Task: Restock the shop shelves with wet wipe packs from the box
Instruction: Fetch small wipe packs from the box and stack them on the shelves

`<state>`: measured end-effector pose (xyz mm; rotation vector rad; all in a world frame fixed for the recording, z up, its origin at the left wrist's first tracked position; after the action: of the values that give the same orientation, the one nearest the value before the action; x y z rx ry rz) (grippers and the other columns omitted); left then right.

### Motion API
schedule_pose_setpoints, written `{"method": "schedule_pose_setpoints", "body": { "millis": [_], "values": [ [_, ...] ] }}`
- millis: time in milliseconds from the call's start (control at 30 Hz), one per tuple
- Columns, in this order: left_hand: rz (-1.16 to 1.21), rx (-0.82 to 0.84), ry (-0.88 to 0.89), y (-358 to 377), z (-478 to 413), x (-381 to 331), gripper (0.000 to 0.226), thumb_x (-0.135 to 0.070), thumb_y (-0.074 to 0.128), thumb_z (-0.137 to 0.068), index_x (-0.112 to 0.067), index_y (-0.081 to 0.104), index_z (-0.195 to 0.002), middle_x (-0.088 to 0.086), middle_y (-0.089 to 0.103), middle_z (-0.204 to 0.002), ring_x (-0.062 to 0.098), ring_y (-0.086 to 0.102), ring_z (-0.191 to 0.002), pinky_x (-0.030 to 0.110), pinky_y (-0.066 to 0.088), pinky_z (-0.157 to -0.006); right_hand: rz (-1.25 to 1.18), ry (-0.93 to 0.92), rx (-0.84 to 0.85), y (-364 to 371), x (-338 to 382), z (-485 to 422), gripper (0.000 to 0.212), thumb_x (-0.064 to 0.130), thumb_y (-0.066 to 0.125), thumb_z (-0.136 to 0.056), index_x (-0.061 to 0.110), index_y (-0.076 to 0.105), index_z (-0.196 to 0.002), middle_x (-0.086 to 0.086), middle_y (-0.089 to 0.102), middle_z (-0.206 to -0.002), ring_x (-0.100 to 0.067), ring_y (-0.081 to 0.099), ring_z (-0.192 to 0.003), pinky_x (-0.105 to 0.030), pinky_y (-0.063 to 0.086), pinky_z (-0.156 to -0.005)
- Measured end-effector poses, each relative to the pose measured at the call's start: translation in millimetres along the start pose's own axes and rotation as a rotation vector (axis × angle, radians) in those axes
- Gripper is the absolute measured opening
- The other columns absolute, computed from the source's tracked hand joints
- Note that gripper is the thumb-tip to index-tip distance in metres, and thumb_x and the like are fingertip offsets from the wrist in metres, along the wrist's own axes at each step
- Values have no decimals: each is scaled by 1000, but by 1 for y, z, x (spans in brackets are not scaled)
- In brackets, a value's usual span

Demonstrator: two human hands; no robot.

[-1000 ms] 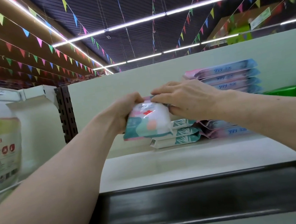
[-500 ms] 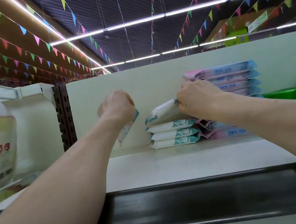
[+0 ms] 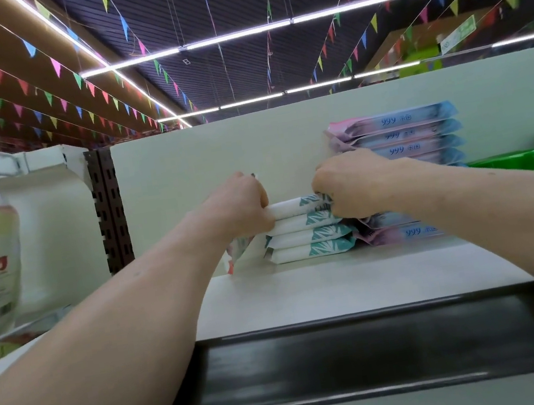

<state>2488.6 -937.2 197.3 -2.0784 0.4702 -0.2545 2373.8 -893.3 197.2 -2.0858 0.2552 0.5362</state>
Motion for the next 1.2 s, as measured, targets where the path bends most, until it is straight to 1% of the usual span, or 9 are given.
{"method": "schedule_pose_setpoints", "body": {
  "millis": [200,467,667,733,800,867,967,1067,1200],
  "values": [
    [-92,-5,52,2,-1,-9,21,-13,57,-87,-16,72,-101,3,45,-104,23,54,-88,36,52,-82,204,-49,-59,-6,2,3,24,-1,46,-93,8,61,-110,-6,54,-103,-25,54,-97,-31,38,-67],
    [12,-21,45,2,-2,-2,28,-19,52,-88,-8,65,-65,3,51,-75,18,46,-99,33,46,-74,-34,-13,-58,-1,-10,0,24,26,52,-92,17,63,-112,-1,63,-107,-24,59,-99,-33,50,-70],
    [20,-28,44,2,-4,-5,24,-14,53,-88,-5,74,-83,12,64,-90,14,48,-83,31,48,-70,46,-14,-66,4,1,-3,11,4,48,-90,14,50,-84,-2,58,-89,-25,56,-84,-31,45,-69],
    [112,-14,-10,-2,-4,4,25,-6,48,-88,-6,73,-83,11,66,-90,14,50,-73,29,47,-65,12,-48,-108,-1,1,-2,11,13,48,-93,14,58,-97,0,60,-99,-23,57,-91,-33,48,-73],
    [243,-73,-86,-15,-5,18,32,-1,46,-91,-14,73,-99,2,65,-98,17,55,-84,28,51,-74,-69,-81,-142,-6,2,1,26,27,47,-98,22,59,-121,3,59,-116,-20,56,-105,-35,49,-81],
    [292,-168,-118,-26,-5,25,35,0,46,-92,-17,71,-111,-1,66,-114,20,59,-98,36,53,-90,-101,-128,-104,-1,8,1,29,24,45,-99,24,60,-124,5,59,-119,-20,57,-105,-35,51,-83],
    [268,-261,-80,-35,-3,18,31,-6,47,-96,-21,70,-111,-2,58,-114,23,57,-104,42,53,-92,-123,-106,-34,8,10,-4,31,17,46,-95,25,63,-120,1,63,-117,-22,59,-102,-37,52,-84],
    [300,-389,12,-52,4,6,27,-11,48,-98,-19,68,-115,-2,46,-106,25,53,-100,43,53,-88,-284,-33,-33,5,-2,-2,42,26,48,-95,27,49,-137,3,56,-131,-20,54,-114,-35,47,-93],
    [555,-451,182,-64,12,-15,38,-2,50,-95,-26,49,-124,1,54,-104,26,62,-93,44,59,-72,-861,87,-283,-23,-28,1,67,27,61,-91,19,28,-149,3,51,-132,-15,54,-110,-36,49,-95]
  ]
}}
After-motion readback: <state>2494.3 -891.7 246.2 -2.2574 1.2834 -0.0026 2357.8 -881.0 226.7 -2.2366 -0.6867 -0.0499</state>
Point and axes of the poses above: each hand's wrist, its own z-axis away from the middle knuckle, its own y-axis out of the palm, x = y × z, the point moved 8 cm from there along -z, towards the middle knuckle
